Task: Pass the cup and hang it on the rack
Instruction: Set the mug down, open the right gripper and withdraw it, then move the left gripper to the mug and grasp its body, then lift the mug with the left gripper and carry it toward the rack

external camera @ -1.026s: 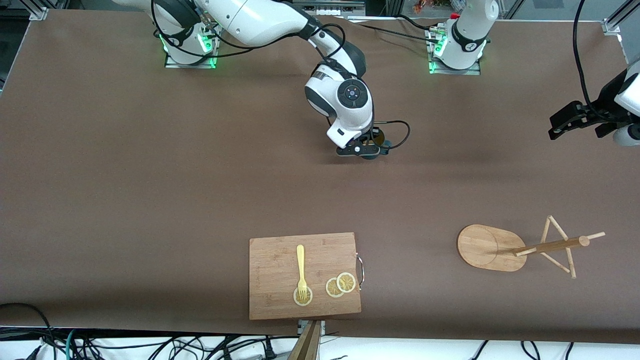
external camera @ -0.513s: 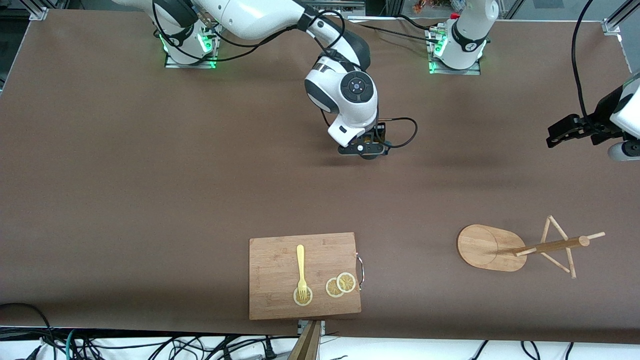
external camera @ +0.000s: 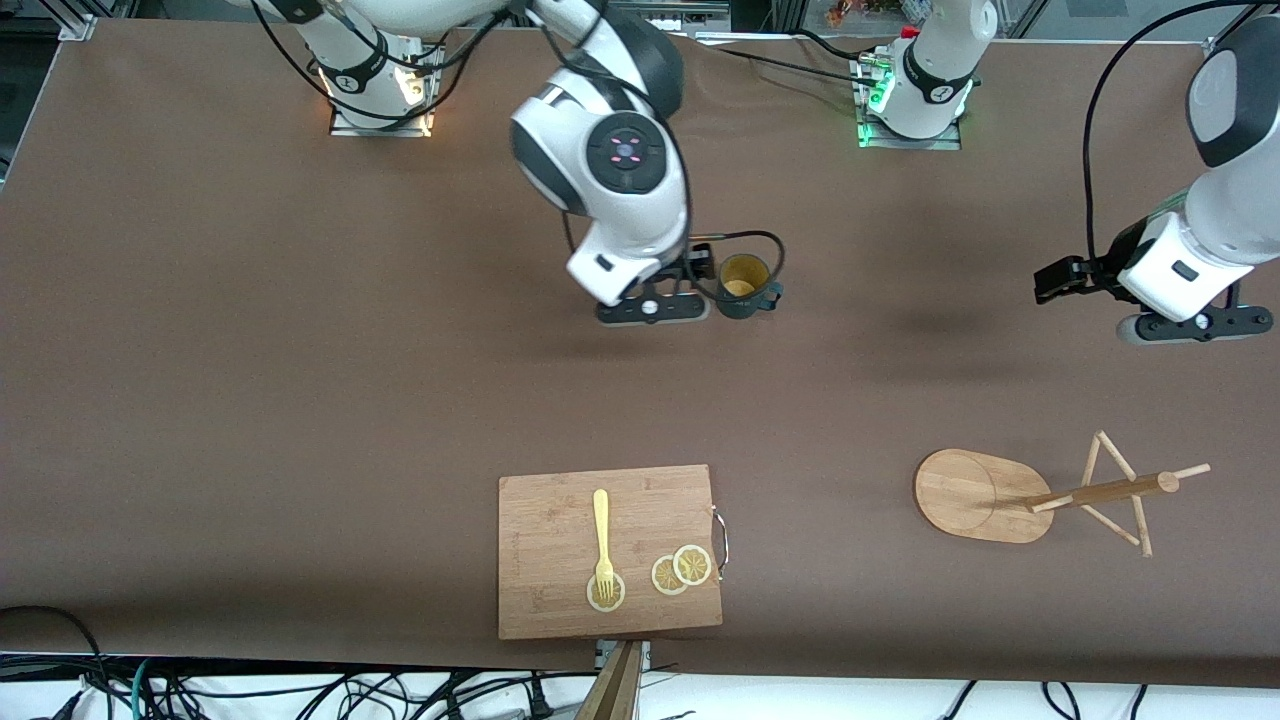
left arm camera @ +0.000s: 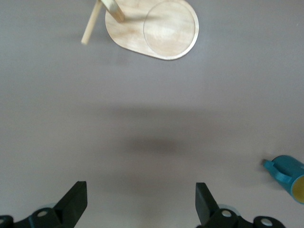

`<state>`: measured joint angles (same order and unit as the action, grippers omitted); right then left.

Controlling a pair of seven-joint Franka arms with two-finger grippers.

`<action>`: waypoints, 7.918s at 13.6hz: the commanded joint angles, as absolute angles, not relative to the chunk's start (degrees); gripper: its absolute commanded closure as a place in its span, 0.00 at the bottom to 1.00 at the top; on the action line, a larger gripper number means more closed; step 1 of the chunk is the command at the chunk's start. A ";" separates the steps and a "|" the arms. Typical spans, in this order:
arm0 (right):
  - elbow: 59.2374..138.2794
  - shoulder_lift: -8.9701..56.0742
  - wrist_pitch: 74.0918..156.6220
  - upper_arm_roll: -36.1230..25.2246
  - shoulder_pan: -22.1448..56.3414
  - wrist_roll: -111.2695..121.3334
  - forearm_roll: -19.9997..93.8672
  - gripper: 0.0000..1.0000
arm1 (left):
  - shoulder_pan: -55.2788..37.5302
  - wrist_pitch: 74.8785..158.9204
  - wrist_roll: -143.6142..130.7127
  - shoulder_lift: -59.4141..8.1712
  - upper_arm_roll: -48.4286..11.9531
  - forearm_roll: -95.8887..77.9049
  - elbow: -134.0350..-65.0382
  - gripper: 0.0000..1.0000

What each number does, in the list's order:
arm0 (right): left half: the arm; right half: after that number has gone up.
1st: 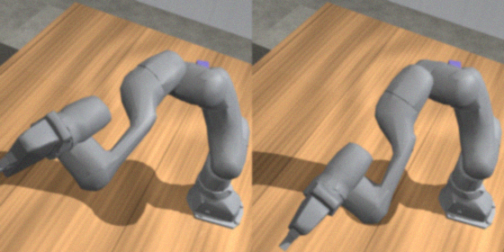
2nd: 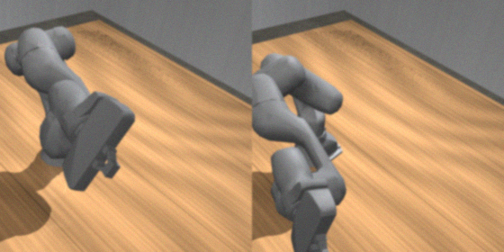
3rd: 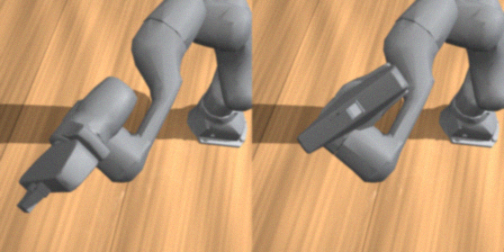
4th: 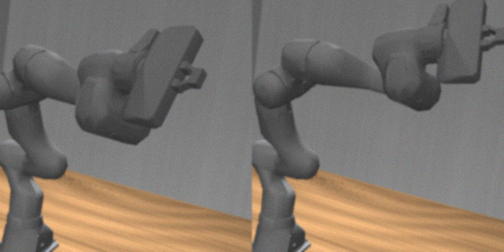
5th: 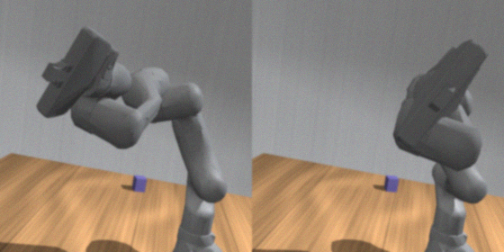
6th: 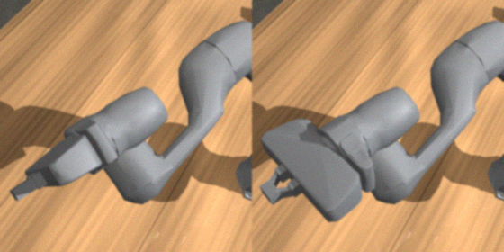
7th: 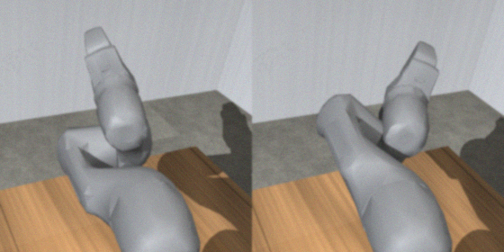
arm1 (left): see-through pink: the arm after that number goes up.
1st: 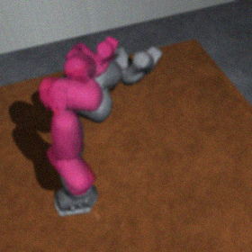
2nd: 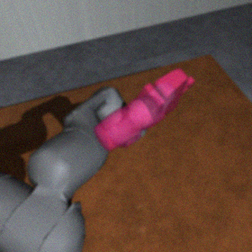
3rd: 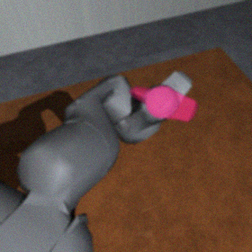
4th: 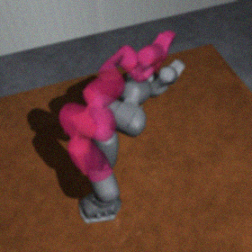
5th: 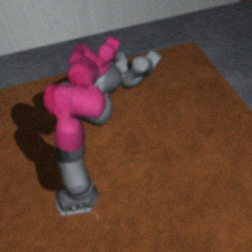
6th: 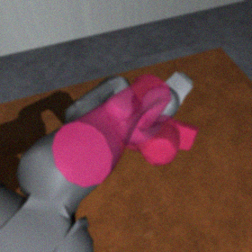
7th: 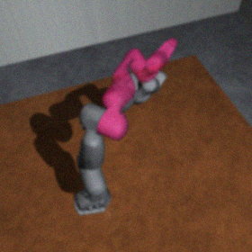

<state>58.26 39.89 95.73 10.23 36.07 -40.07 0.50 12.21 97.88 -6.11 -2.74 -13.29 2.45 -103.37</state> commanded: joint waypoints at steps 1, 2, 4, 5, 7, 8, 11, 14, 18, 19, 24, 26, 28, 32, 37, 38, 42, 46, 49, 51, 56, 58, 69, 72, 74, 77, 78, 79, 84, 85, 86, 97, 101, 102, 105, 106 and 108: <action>59.68 35.78 89.59 10.37 31.31 -29.93 0.00 0.00 | 12.57 100.18 -4.57 4.12 -14.41 2.99 -112.21 0.00; 59.68 34.73 87.12 10.28 29.11 -26.49 -0.09 0.00 | 12.57 102.46 -3.18 4.65 -14.50 2.99 -115.46 0.00; 59.68 32.10 84.30 9.50 25.85 -21.65 -1.66 0.00 | 13.27 110.78 3.31 7.54 -14.50 2.38 -124.41 0.00; 59.68 30.95 83.24 8.54 24.36 -18.49 -2.89 0.00 | 15.79 114.48 5.17 8.52 -14.59 1.24 -127.59 0.00; 59.68 29.71 81.92 4.59 21.98 -11.99 -3.60 0.00 | 18.27 115.57 10.69 7.74 -14.50 -4.45 -128.76 0.00; 59.68 28.92 81.22 2.05 20.75 -8.21 -3.34 0.00 | 19.15 115.92 14.29 7.39 -14.50 -6.14 -128.93 0.00; 59.76 26.81 81.04 -0.35 15.49 -0.63 -3.34 0.00 | 19.51 121.00 17.66 7.56 -14.50 -7.20 -132.96 0.00; 60.81 23.04 80.68 -0.44 7.85 -0.17 -2.90 0.00 | 21.69 126.81 33.95 5.46 -14.50 -16.14 -136.75 0.00; 71.08 12.95 84.19 -0.53 1.77 -0.18 -3.25 0.00 | 24.60 127.62 50.66 0.72 -14.41 -23.35 -136.58 0.00; 72.50 10.40 84.63 -0.53 -0.16 -0.96 -3.16 0.00 | 24.78 127.62 56.72 -0.51 -14.33 -27.29 -136.58 0.00; 83.20 3.00 86.99 -0.62 -3.34 -0.27 -3.60 0.00 | 27.24 127.27 78.53 -5.18 -14.50 -35.31 -136.50 0.00; 85.34 1.59 87.45 -0.53 -3.16 0.61 -3.60 0.00 | 27.25 127.27 89.07 -7.46 -14.41 -41.63 -136.49 0.00; 84.91 2.19 86.84 -0.35 -3.08 1.14 -3.52 0.00 | 27.25 127.27 97.52 -8.87 -14.41 -44.12 -136.41 0.00; 83.50 3.16 86.57 -0.35 -2.99 1.85 -3.43 0.00 | 27.16 126.83 121.21 -12.90 -14.50 -52.52 -135.97 0.00; 83.41 3.16 86.84 -0.44 -3.08 1.76 -3.51 0.00 | 26.54 120.86 143.21 -23.79 -14.85 -67.47 -135.18 0.00; 83.41 3.16 86.75 -0.44 -2.99 1.76 -3.52 0.00 | 26.54 119.37 148.31 -25.73 -15.20 -71.42 -134.91 0.00; 83.41 3.16 86.66 -0.44 -2.99 1.76 -3.43 0.00 | 26.02 117.86 156.60 -32.85 -20.20 -80.40 -132.37 0.00; 83.41 3.16 86.66 -0.44 -2.99 1.76 -3.43 0.00 | 19.88 117.77 166.18 -39.27 -20.92 -92.52 -130.00 0.00; 83.41 3.16 86.66 -0.44 -2.99 1.76 -3.43 0.00 | 17.50 118.12 170.50 -41.74 -20.92 -97.11 -128.33 0.00; 83.41 3.16 86.75 -0.44 -2.99 1.76 -3.43 0.00 | 16.79 118.12 171.12 -42.54 -20.92 -97.56 -127.97 0.00; 83.41 3.16 86.84 -0.44 -3.08 1.85 -3.34 0.00 | 17.22 118.04 171.73 -42.45 -20.48 -95.63 -128.06 0.00; 83.41 3.16 86.84 -0.44 -2.99 1.76 -3.34 0.00 | 17.49 117.86 172.87 -42.19 -20.22 -95.10 -128.49 0.00; 83.41 3.16 87.10 -0.44 -3.16 1.85 -3.34 0.00 | 17.76 115.84 180.53 -39.81 -20.83 -92.29 -133.07 0.00; 83.41 3.25 87.19 -0.26 -2.90 1.67 -3.43 0.00 | 16.53 115.23 180.62 -39.90 -21.09 -92.11 -132.89 0.00; 83.41 3.34 87.19 -0.26 -2.90 2.54 -3.43 0.00 | 16.52 115.31 181.31 -40.25 -22.67 -92.02 -132.98 0.00; 83.41 3.34 87.19 -0.53 -3.25 4.83 -3.16 0.00 | 16.17 115.75 187.55 -41.22 -22.94 -92.02 -132.72 0.23; 83.41 3.34 87.19 -0.53 -3.34 4.83 -3.08 0.00 | 16.17 115.84 189.21 -41.22 -23.03 -92.02 -132.80 0.46; 83.41 3.34 87.10 -0.61 -3.34 4.75 -2.90 0.00 | 16.26 115.84 191.14 -41.31 -23.03 -92.02 -132.80 0.72; 83.41 3.60 86.75 -0.53 -3.16 4.75 -2.99 0.00 | 18.28 115.84 191.95 -41.40 -22.94 -89.92 -132.89 1.00; 83.41 3.60 86.75 -0.53 -3.16 4.83 -2.90 0.00 | 18.28 115.93 191.95 -41.48 -22.94 -89.91 -132.89 1.00; 83.41 3.60 86.75 -0.53 -3.25 4.83 -2.90 0.00 | 18.28 115.93 191.95 -41.57 -22.94 -89.83 -133.06 1.00; 83.41 4.13 87.10 -0.53 -3.16 4.75 -3.08 0.00 | 44.10 107.77 152.72 -29.72 -22.76 -69.37 -132.19 1.00; 83.41 4.48 86.93 -0.53 -3.34 4.66 -3.34 0.00 | 54.65 97.93 128.64 -30.67 -22.76 -66.27 -129.47 1.00; 83.41 4.48 86.92 -0.53 -3.25 4.57 -3.34 0.00 | 55.62 95.30 123.71 -30.93 -22.76 -66.27 -127.55 1.00; 83.32 4.48 87.01 -0.53 -3.25 4.31 -3.34 0.00 | 57.21 87.75 105.64 -33.65 -22.24 -66.27 -123.06 1.00; 83.41 4.48 86.92 -0.53 -3.25 4.31 -3.25 0.00 | 57.83 83.89 95.03 -34.53 -22.24 -66.27 -122.35 1.00; 83.32 4.48 86.84 -0.53 -3.25 4.31 -3.25 0.00 | 58.88 79.65 82.05 -35.15 -22.32 -66.36 -119.55 1.00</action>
<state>82.96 4.97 86.80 -0.80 -2.80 3.69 -3.00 57.52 83.95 93.49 -32.85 -21.80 -67.38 -123.39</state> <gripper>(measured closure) 0.000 0.802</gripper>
